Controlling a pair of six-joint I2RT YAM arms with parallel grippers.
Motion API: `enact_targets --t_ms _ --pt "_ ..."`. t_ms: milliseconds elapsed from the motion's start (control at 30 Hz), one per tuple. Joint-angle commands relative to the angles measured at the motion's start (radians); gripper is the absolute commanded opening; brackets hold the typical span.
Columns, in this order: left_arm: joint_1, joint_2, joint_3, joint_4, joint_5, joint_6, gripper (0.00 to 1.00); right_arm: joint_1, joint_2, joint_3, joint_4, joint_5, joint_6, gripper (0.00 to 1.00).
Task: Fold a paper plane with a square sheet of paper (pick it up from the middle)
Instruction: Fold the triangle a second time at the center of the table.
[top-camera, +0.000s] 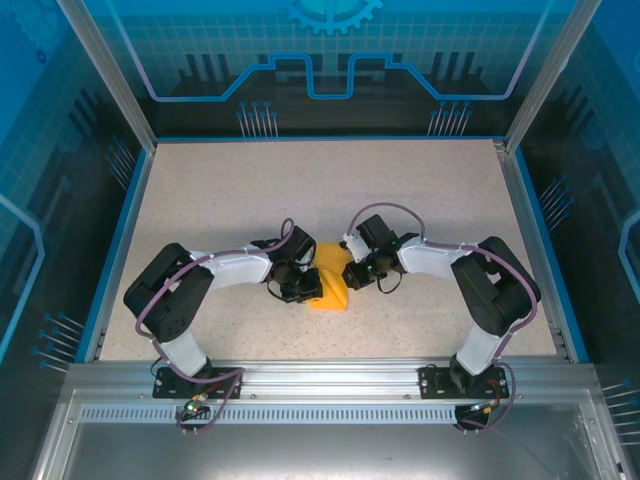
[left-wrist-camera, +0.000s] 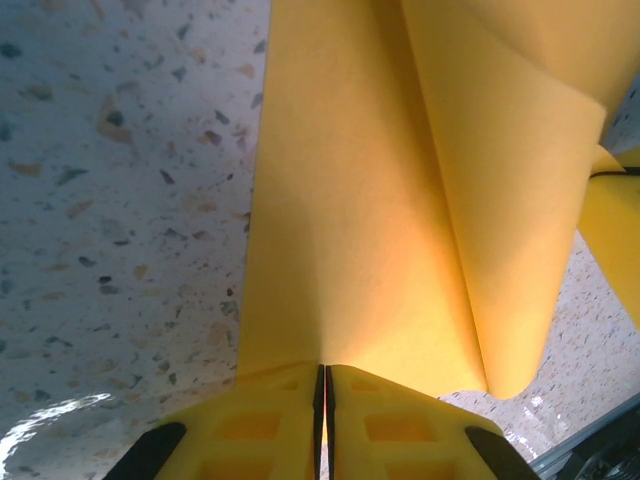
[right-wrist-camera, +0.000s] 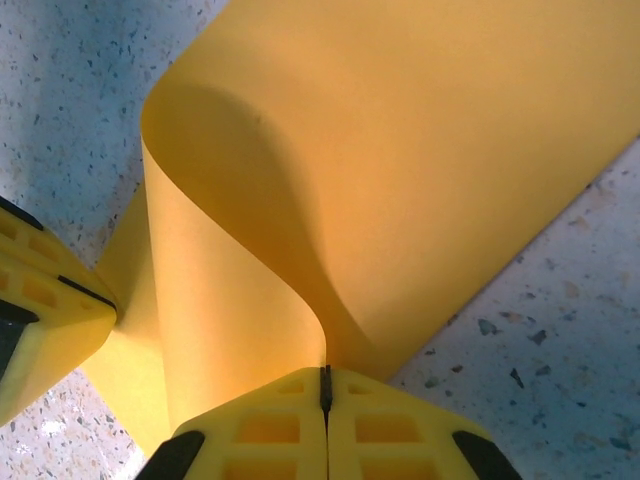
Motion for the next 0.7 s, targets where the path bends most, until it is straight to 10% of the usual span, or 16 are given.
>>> enact_targets --t_ms 0,667 --pt "-0.012 0.009 0.007 -0.028 -0.019 0.019 0.13 0.005 0.002 0.034 -0.034 0.020 -0.016 0.06" --pt "-0.017 0.004 0.011 -0.038 -0.028 0.025 0.13 0.015 0.018 0.051 -0.045 0.016 -0.013 0.06"
